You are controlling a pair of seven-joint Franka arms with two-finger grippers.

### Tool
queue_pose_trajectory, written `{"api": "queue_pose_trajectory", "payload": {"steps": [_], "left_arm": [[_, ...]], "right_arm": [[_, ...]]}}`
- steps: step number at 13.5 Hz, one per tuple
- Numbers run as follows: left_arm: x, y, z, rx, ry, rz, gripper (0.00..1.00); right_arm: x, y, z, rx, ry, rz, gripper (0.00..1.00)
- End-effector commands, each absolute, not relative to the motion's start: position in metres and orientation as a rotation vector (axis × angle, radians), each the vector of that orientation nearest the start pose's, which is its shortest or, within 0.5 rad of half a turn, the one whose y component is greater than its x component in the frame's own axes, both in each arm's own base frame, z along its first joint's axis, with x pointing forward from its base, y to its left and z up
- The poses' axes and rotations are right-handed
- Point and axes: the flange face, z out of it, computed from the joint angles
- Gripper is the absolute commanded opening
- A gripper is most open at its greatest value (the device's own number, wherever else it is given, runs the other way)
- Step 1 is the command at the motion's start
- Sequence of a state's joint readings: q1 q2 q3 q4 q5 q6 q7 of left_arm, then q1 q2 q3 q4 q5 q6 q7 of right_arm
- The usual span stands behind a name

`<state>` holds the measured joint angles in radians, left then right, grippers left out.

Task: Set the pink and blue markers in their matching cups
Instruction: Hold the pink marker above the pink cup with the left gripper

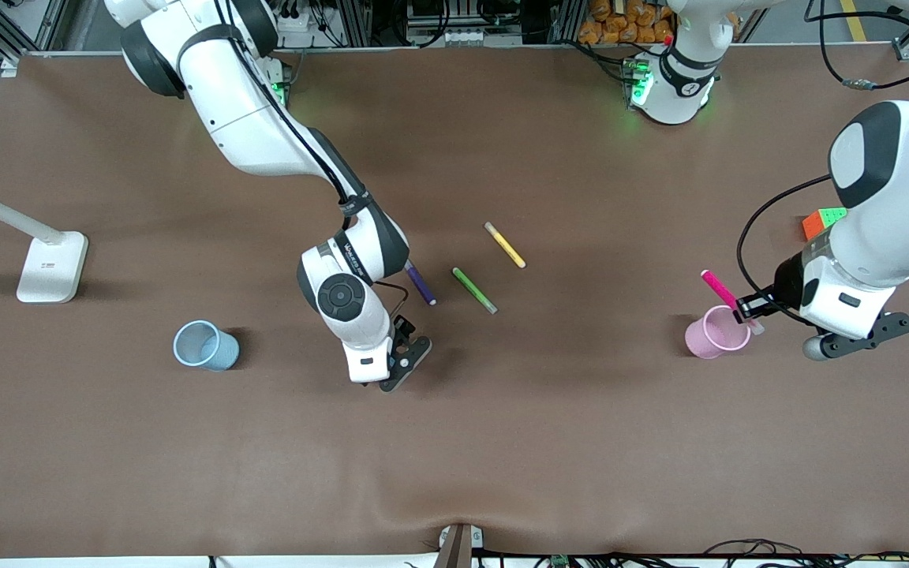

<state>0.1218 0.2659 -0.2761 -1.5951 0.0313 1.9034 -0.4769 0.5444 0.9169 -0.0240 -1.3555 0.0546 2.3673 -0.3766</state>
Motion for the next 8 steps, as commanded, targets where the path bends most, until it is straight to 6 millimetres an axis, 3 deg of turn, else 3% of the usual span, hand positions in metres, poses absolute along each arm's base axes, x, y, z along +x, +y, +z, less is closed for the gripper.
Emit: {"api": "queue_pose_trajectory", "payload": {"steps": [1,2,3,4,8], "left_arm": [[0.6372,-0.0675,0.4945,-3.1,-0.56,-0.073,0.0],[0.6373,-0.0647,0.4955,-3.076,-0.574,-0.086,0.0],[0.6371,-0.0629,0.4963,-3.06,-0.597,-0.092,0.0],[0.6371,-0.0636,0.4964,-3.047,-0.598,-0.1,0.0],[0.6369,-0.0674,0.4925,-2.958,-0.649,-0.137,0.0]], "right_arm": [[0.6479,0.3753,0.1757,-2.82,-1.312,-0.16,1.0],[0.6485,0.3743,0.1757,-2.822,-1.312,-0.16,0.78],[0.6487,0.373,0.1734,-2.823,-1.312,-0.156,0.32],[0.6498,0.3711,0.1734,-2.824,-1.308,-0.156,0.0],[0.6478,0.3698,0.1708,-2.824,-1.314,-0.151,0.0]]}}
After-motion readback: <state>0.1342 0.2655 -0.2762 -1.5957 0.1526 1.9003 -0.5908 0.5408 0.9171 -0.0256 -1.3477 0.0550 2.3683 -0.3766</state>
